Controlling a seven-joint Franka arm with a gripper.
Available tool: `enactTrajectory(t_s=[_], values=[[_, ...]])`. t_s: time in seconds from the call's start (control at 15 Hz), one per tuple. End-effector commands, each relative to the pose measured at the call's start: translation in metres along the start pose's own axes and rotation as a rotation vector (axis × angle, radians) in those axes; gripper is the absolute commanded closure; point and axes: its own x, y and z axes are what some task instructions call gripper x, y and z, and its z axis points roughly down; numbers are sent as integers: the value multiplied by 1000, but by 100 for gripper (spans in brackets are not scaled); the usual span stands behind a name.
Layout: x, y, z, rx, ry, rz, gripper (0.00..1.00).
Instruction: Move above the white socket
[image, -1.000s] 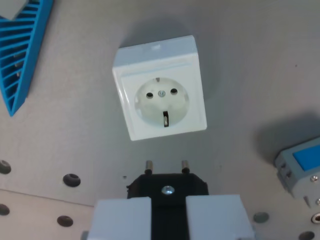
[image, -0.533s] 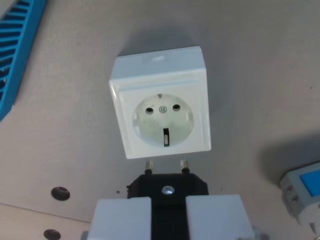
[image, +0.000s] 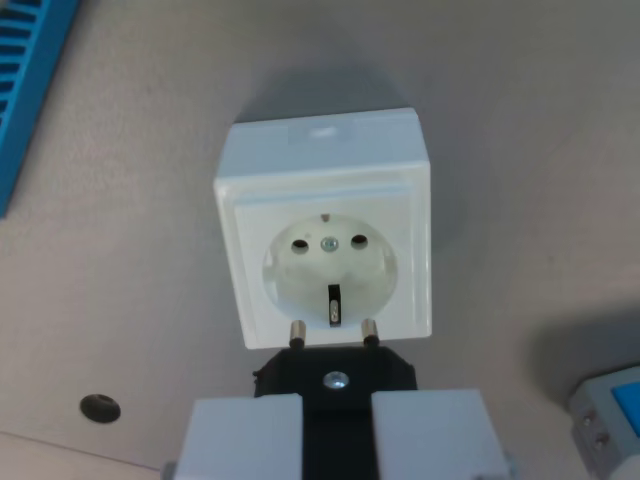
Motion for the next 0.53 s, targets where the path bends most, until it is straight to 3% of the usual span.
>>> enactTrajectory(t_s=[0.07,0.53], values=[[-4,-2,9,-23,108,-62,100],[-4,-3,17,-22,106,-50,100]])
